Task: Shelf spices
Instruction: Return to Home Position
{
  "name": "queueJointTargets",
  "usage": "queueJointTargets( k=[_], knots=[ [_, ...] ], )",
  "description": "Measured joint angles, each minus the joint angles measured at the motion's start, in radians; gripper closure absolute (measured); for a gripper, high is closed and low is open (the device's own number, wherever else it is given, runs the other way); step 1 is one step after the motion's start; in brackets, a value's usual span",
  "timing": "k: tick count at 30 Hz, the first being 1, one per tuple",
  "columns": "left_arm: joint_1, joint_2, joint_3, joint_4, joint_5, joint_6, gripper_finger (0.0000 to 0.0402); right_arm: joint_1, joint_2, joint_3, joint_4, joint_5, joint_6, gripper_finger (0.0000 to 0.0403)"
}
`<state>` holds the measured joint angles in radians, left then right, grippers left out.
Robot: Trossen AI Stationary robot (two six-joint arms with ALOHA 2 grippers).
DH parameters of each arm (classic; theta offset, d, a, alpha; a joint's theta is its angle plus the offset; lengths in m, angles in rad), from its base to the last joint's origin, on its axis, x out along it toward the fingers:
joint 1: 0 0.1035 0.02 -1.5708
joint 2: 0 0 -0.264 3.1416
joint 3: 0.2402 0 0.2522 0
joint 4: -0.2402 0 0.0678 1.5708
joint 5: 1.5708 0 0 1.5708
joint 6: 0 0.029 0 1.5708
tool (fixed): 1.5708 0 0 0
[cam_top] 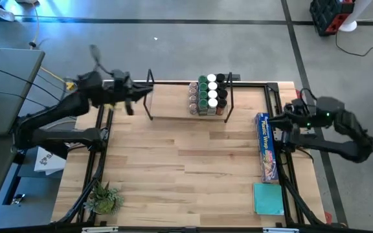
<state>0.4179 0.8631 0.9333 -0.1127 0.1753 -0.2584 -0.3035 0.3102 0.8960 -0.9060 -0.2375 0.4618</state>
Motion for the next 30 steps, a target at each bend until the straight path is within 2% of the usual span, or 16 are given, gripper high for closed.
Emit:
queueJointTargets(
  k=[7, 11, 15, 20, 24, 30],
  knots=[
    [0.000, -0.154, 0.000, -0.005, -0.036, -0.001, 0.0401, 0.000, -0.301, -0.346, 0.354, 0.013, 0.107, 0.0345],
    [0.000, -0.202, 0.000, -0.007, -0.035, -0.001, 0.0401, 0.001, -0.294, -0.460, 0.461, 0.020, 0.060, 0.0364],
    [-0.001, -0.221, 0.000, -0.002, -0.038, -0.001, 0.0401, 0.001, -0.280, -0.581, 0.696, 0.023, -0.042, 0.0376],
    [-0.001, -0.227, 0.000, -0.002, -0.038, -0.001, 0.0401, 0.001, -0.275, -0.702, 0.939, 0.023, -0.068, 0.0377],
    [-0.001, -0.227, 0.000, -0.004, -0.037, -0.001, 0.0401, 0.001, -0.271, -0.759, 0.945, 0.024, -0.097, 0.0377],
    [-0.001, -0.222, 0.000, -0.004, -0.037, -0.001, 0.0401, 0.001, -0.271, -0.812, 0.864, 0.023, -0.097, 0.0377]
  ],
)
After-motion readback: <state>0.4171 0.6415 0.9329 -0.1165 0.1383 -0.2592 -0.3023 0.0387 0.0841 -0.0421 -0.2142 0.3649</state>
